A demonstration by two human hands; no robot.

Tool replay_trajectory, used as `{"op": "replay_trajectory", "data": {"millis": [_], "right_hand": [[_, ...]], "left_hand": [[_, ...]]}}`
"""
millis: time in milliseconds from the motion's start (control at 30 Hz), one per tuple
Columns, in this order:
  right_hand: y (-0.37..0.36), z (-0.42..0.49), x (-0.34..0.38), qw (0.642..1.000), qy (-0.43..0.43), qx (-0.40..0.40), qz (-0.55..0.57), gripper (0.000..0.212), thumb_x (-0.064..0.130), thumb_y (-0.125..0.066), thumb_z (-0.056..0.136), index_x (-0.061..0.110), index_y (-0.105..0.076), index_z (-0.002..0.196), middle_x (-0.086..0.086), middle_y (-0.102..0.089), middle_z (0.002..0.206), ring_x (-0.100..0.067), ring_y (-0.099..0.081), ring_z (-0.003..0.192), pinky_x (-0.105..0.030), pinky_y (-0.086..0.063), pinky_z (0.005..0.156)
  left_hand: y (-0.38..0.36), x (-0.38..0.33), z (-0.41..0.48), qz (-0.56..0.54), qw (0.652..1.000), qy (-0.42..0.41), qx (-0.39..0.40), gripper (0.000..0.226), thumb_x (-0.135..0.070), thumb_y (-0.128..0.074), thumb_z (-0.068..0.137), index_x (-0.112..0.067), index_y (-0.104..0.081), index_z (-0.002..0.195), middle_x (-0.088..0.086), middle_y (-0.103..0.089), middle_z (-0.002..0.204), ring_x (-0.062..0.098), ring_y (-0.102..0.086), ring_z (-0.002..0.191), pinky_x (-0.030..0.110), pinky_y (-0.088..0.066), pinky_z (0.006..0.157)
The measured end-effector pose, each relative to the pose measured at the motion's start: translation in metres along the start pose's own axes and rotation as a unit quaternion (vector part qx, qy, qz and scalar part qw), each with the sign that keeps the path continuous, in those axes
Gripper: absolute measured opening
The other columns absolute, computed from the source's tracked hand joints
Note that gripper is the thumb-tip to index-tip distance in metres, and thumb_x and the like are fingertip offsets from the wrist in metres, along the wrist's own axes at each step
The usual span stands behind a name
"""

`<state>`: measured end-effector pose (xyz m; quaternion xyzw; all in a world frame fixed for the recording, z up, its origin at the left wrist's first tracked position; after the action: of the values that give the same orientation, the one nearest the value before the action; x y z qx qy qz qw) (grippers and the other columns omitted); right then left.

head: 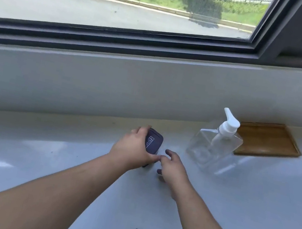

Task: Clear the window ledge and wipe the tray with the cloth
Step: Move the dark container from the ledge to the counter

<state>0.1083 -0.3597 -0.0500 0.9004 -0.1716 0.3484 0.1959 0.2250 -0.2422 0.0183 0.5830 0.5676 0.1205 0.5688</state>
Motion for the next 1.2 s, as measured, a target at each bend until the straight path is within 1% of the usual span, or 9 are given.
{"op": "replay_trajectory", "data": {"millis": [133, 233, 433, 567, 733, 867, 967, 1100, 1200], "right_hand": [[-0.024, 0.015, -0.017, 0.991, -0.048, 0.043, 0.113, 0.024, 0.030, -0.055, 0.095, 0.045, -0.061, 0.114, 0.005, -0.078, 0.101, -0.024, -0.070, 0.079, -0.036, -0.059, 0.073], [-0.050, 0.012, -0.016, 0.988, -0.041, 0.080, 0.125, 0.031, 0.033, -0.052, 0.095, 0.050, -0.074, 0.085, 0.011, -0.080, 0.078, -0.023, -0.066, 0.079, -0.036, -0.058, 0.077], [-0.142, -0.047, 0.018, 0.984, -0.012, 0.145, 0.101, 0.013, 0.025, -0.058, 0.098, 0.038, -0.061, 0.096, 0.007, -0.080, 0.087, -0.024, -0.069, 0.076, -0.037, -0.057, 0.081], [-0.249, -0.119, 0.026, 0.974, 0.002, 0.223, 0.039, 0.016, 0.025, -0.062, 0.098, 0.041, -0.059, 0.101, 0.001, -0.078, 0.111, -0.032, -0.076, 0.104, -0.042, -0.058, 0.095], [-0.398, -0.227, -0.008, 0.946, 0.002, 0.318, -0.056, 0.015, 0.024, -0.063, 0.100, 0.039, -0.061, 0.103, 0.000, -0.075, 0.115, -0.035, -0.075, 0.105, -0.047, -0.057, 0.098], [-0.533, -0.353, -0.063, 0.900, 0.009, 0.414, -0.136, 0.016, 0.023, -0.064, 0.096, 0.036, -0.064, 0.106, -0.002, -0.075, 0.115, -0.039, -0.074, 0.107, -0.048, -0.058, 0.100], [-0.618, -0.449, -0.115, 0.855, 0.017, 0.483, -0.189, 0.027, 0.033, -0.070, 0.079, 0.038, -0.065, 0.105, 0.007, -0.081, 0.102, -0.033, -0.076, 0.104, -0.046, -0.059, 0.098], [-0.709, -0.559, -0.197, 0.812, 0.019, 0.531, -0.240, 0.023, 0.029, -0.066, 0.081, 0.037, -0.068, 0.103, 0.004, -0.075, 0.112, -0.029, -0.079, 0.095, -0.044, -0.061, 0.095], [-0.753, -0.617, -0.255, 0.788, 0.002, 0.553, -0.270, 0.029, 0.034, -0.064, 0.067, 0.040, -0.078, 0.091, 0.005, -0.081, 0.099, -0.026, -0.081, 0.087, -0.044, -0.061, 0.094]], "left_hand": [[-0.014, 0.005, 0.015, 0.009, 1.000, 0.010, -0.002, 0.091, -0.045, -0.075, 0.074, -0.034, -0.033, 0.154, 0.001, -0.055, 0.140, 0.028, -0.061, 0.116, 0.034, -0.049, 0.081], [-0.002, 0.021, 0.005, -0.005, 1.000, 0.009, -0.015, 0.093, -0.047, -0.070, 0.068, -0.036, -0.033, 0.153, -0.001, -0.057, 0.135, 0.026, -0.060, 0.113, 0.034, -0.048, 0.080], [0.066, 0.117, -0.070, -0.084, 0.986, 0.107, -0.091, 0.091, -0.051, -0.073, 0.065, -0.044, -0.037, 0.148, -0.007, -0.059, 0.131, 0.019, -0.062, 0.114, 0.039, -0.056, 0.090], [0.118, 0.214, -0.165, -0.132, 0.961, 0.181, -0.164, 0.089, -0.054, -0.071, 0.060, -0.048, -0.038, 0.143, -0.010, -0.060, 0.129, 0.017, -0.065, 0.108, 0.039, -0.058, 0.089], [0.154, 0.344, -0.321, -0.162, 0.915, 0.283, -0.239, 0.095, -0.054, -0.072, 0.063, -0.044, -0.034, 0.149, -0.008, -0.059, 0.134, 0.017, -0.063, 0.113, 0.036, -0.056, 0.092], [0.169, 0.459, -0.492, -0.176, 0.854, 0.376, -0.315, 0.091, -0.058, -0.072, 0.068, -0.042, -0.035, 0.149, -0.006, -0.058, 0.130, 0.019, -0.064, 0.109, 0.033, -0.054, 0.085], [0.169, 0.527, -0.617, -0.182, 0.804, 0.435, -0.361, 0.088, -0.056, -0.072, 0.070, -0.041, -0.035, 0.148, -0.004, -0.058, 0.130, 0.021, -0.065, 0.109, 0.035, -0.056, 0.086], [0.149, 0.598, -0.765, -0.186, 0.749, 0.499, -0.395, 0.090, -0.052, -0.076, 0.075, -0.038, -0.033, 0.153, -0.001, -0.056, 0.135, 0.023, -0.062, 0.115, 0.035, -0.054, 0.090], [0.128, 0.632, -0.848, -0.190, 0.712, 0.539, -0.408, 0.089, -0.053, -0.077, 0.075, -0.038, -0.034, 0.152, 0.000, -0.057, 0.136, 0.024, -0.062, 0.117, 0.036, -0.054, 0.091]]}}
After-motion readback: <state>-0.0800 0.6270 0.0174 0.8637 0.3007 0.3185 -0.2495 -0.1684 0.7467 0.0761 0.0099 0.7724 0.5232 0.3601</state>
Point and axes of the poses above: each hand's wrist, its own z-axis towards the middle knuckle, its own y-axis out of the back of the hand, x = y × z, the point moved 6 cm from there along z, towards the middle knuckle
